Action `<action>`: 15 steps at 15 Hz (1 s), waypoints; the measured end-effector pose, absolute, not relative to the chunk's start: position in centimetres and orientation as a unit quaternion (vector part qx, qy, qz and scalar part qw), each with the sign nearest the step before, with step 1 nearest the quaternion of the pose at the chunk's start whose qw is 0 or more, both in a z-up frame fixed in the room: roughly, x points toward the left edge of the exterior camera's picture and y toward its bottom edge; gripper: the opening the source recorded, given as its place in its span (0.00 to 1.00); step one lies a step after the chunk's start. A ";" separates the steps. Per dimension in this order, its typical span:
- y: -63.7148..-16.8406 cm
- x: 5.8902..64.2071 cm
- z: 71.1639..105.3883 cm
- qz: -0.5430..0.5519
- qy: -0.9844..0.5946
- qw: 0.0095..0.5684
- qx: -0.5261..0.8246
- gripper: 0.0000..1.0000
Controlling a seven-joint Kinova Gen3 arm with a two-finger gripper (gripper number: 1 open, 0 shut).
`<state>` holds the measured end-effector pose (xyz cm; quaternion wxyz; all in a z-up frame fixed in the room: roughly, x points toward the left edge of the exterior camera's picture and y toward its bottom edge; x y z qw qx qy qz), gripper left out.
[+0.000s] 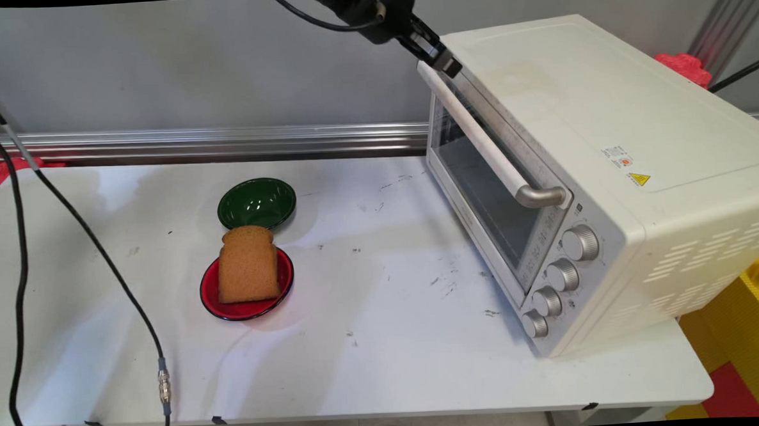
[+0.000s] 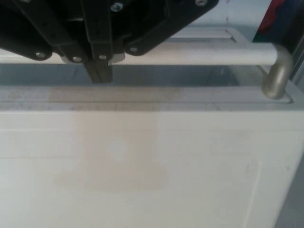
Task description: Open the oven
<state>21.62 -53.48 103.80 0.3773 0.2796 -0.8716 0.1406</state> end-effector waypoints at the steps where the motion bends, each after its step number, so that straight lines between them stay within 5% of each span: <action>1: -53.6 21.3 103.5 0.140 -0.873 0.378 0.276 0.00; 15: -54.7 18.5 100.2 0.131 -0.881 0.374 0.258 0.00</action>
